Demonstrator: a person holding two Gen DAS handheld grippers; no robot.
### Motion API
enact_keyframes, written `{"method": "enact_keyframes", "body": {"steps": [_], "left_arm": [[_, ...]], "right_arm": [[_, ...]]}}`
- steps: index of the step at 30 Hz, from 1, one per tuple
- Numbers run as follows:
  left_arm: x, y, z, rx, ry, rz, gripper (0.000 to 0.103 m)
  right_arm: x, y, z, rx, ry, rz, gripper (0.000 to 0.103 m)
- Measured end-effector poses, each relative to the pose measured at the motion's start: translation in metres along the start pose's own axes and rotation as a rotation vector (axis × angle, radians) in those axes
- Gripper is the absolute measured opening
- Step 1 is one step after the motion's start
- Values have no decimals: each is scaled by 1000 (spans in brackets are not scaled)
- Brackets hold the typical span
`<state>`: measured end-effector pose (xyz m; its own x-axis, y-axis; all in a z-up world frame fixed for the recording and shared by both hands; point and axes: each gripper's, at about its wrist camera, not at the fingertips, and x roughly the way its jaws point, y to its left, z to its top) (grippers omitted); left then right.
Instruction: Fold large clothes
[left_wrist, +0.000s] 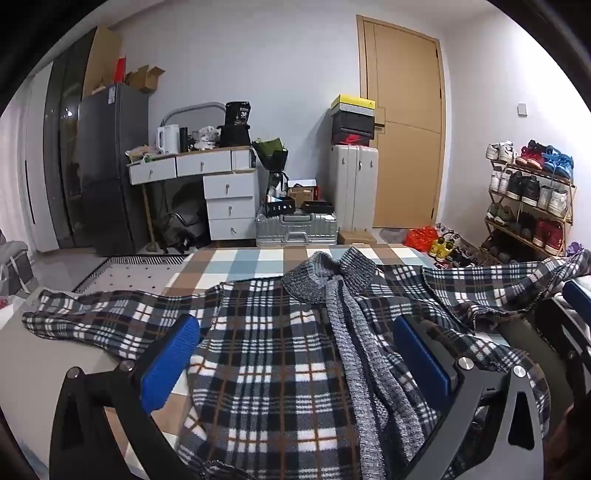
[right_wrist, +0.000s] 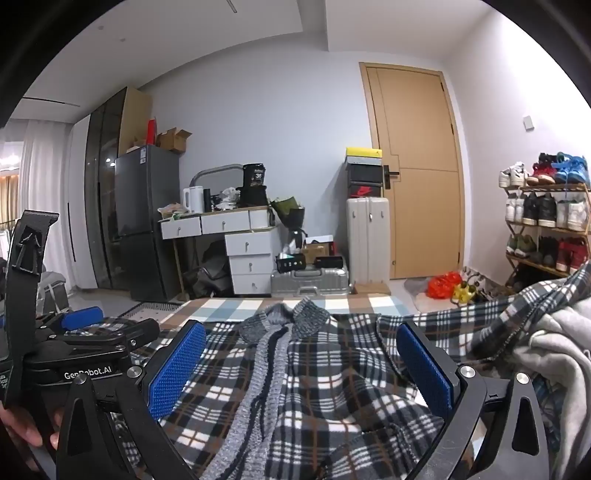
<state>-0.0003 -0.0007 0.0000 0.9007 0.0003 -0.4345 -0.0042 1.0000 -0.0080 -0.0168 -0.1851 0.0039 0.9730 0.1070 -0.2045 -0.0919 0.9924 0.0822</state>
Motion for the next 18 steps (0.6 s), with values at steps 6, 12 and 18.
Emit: {"method": "enact_keyframes", "body": {"steps": [6, 12, 18], "left_arm": [[-2, -3, -1, 12, 0, 2, 102], [1, 1, 1, -1, 7, -7, 102], [1, 2, 1, -9, 12, -10, 102]], "right_arm": [[0, 1, -1, -1, 1, 3, 103], [-1, 0, -2, -1, -6, 2, 103], [-2, -1, -3, -2, -3, 7, 103]]}}
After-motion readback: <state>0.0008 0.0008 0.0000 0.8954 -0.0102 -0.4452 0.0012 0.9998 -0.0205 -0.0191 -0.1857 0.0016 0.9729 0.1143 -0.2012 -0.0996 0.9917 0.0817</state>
